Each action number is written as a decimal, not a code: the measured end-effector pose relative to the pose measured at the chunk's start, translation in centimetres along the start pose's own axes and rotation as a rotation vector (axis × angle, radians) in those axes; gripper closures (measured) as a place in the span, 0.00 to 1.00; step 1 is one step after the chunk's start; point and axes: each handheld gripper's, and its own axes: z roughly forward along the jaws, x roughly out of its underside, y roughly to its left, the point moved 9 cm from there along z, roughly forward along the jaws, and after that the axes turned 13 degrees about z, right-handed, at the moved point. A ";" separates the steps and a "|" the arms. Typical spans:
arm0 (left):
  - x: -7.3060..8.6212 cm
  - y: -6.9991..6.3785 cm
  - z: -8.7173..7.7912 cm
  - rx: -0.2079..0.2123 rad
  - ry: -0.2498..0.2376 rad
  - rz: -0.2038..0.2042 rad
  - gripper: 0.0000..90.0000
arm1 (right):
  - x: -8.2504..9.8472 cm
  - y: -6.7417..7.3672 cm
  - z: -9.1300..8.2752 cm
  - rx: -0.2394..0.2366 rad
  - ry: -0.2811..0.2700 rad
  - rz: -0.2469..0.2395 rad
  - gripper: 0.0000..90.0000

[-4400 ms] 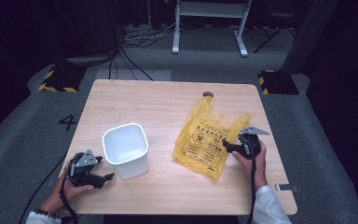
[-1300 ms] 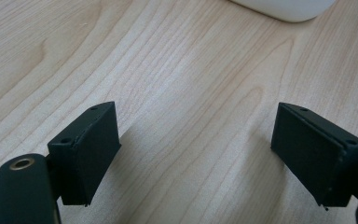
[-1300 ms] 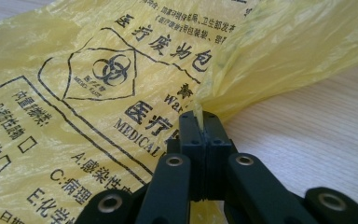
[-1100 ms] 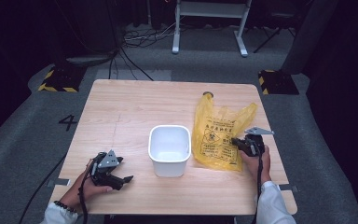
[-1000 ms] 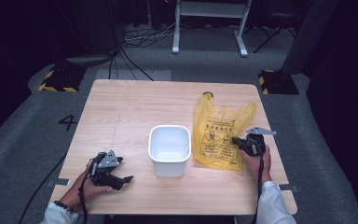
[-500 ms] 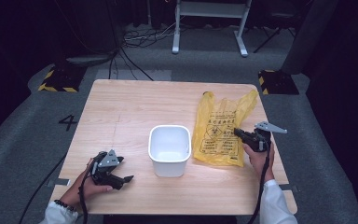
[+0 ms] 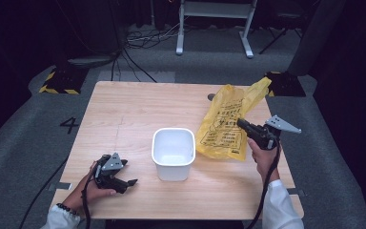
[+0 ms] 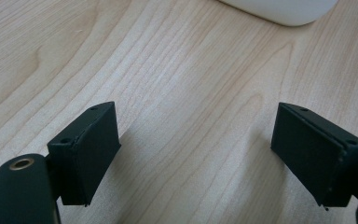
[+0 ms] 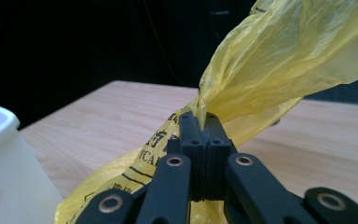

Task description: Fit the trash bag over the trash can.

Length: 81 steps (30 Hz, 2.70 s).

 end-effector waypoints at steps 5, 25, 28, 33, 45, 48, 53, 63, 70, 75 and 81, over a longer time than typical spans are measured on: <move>0.0 0.0 0.0 0.004 -0.001 0.001 0.17 | -1.0 0.5 -0.3 -0.018 -0.041 0.008 1.00; -0.1 0.0 0.1 0.007 -0.001 0.000 0.17 | -5.5 3.9 -3.0 -0.143 -0.184 0.062 1.00; -0.1 -0.1 0.1 0.007 -0.001 0.000 0.17 | -6.1 4.1 -3.3 -0.149 -0.198 0.069 1.00; -0.1 0.0 0.1 0.007 -0.001 0.001 0.17 | -7.2 4.8 -4.1 -0.168 -0.226 0.072 1.00; -0.1 0.0 0.1 0.007 -0.001 0.000 0.17 | -8.1 7.8 -4.9 -0.238 -0.218 0.039 1.00; -0.1 0.0 0.1 0.007 -0.001 0.000 0.17 | -8.0 9.2 -5.2 -0.269 -0.208 0.016 1.00; -0.1 0.0 0.1 0.007 -0.001 0.001 0.17 | -6.8 11.4 -4.5 -0.309 -0.155 -0.033 1.00; -0.2 -0.2 0.0 0.025 0.018 0.015 0.17 | -3.9 13.7 -1.0 -0.318 -0.048 -0.114 1.00; -1.7 0.5 -2.0 -0.004 -0.040 0.001 0.20 | -3.2 14.4 0.9 -0.290 -0.028 -0.166 1.00; -3.9 0.7 -4.6 -0.044 -0.122 0.016 0.20 | -2.7 14.2 2.1 -0.280 -0.016 -0.176 1.00; -7.6 0.1 -7.1 -0.058 -0.246 0.034 0.21 | -2.2 13.8 3.0 -0.269 -0.002 -0.183 0.99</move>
